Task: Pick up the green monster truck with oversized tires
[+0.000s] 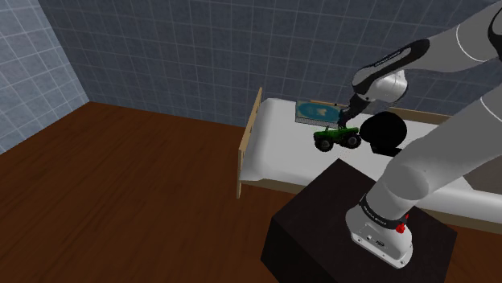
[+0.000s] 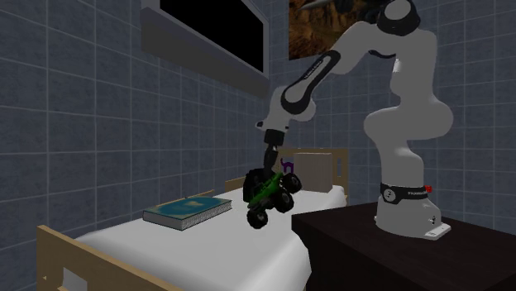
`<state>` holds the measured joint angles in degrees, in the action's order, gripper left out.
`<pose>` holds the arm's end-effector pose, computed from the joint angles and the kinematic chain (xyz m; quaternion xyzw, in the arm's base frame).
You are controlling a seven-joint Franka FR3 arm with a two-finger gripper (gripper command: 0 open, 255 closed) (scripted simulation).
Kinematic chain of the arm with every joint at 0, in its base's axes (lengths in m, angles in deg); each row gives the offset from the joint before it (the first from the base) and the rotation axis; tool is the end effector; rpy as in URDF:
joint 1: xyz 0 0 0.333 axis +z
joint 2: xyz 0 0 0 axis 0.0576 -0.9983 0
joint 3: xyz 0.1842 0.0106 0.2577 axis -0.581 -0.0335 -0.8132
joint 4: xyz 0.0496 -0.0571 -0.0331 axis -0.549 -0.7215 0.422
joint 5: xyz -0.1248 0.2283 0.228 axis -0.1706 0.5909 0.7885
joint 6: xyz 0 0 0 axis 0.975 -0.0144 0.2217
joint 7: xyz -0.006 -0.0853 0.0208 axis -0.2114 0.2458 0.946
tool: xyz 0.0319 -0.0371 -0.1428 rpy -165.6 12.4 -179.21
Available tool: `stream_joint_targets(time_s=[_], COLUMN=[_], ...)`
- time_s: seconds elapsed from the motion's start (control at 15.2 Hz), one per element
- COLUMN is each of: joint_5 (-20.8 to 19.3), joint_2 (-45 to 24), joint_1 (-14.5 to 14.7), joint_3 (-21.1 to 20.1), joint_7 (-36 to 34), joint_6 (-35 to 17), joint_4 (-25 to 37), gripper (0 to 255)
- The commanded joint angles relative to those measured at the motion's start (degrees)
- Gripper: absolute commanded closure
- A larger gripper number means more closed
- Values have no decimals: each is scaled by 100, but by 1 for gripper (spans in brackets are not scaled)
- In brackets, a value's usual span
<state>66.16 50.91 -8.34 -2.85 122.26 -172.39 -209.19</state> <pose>0.2724 -0.2921 0.3088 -0.9830 0.1374 -0.1182 0.0294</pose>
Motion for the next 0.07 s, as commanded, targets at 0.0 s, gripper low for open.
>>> stream_joint_targets(time_s=[0.0], joint_5=[-67], joint_2=[57], joint_1=[-49], joint_3=[-38], joint_7=[-50], joint_6=[52], joint_4=[13], gripper=[255])
